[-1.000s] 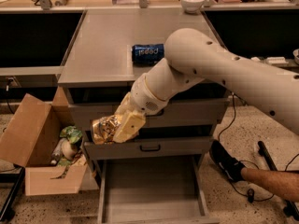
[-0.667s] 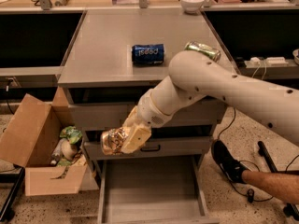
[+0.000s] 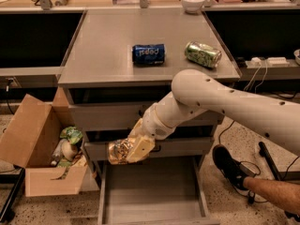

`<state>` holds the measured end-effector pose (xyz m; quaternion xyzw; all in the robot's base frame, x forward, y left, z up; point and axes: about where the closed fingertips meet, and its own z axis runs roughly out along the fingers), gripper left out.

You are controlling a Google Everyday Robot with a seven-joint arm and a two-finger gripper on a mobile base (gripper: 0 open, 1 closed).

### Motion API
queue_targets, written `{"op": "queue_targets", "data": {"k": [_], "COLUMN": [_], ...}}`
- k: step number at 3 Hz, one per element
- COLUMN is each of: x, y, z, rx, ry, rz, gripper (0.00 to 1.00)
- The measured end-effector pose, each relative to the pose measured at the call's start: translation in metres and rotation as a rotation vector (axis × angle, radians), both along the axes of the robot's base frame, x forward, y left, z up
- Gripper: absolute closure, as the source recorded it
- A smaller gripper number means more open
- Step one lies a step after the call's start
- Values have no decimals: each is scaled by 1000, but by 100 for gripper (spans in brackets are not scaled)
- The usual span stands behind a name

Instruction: Place orange can into bottom drawer

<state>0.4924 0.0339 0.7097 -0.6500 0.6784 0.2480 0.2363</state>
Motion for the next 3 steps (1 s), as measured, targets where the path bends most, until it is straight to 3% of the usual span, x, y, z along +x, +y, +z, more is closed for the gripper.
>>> {"op": "queue_targets", "data": {"k": [2,3], "x": [8,17], "y": [-10,-22], "z": [-38,-79], "rx": [17,25], "ry": [-67,-62], "rz": [29,25], "gripper": [100,100]}}
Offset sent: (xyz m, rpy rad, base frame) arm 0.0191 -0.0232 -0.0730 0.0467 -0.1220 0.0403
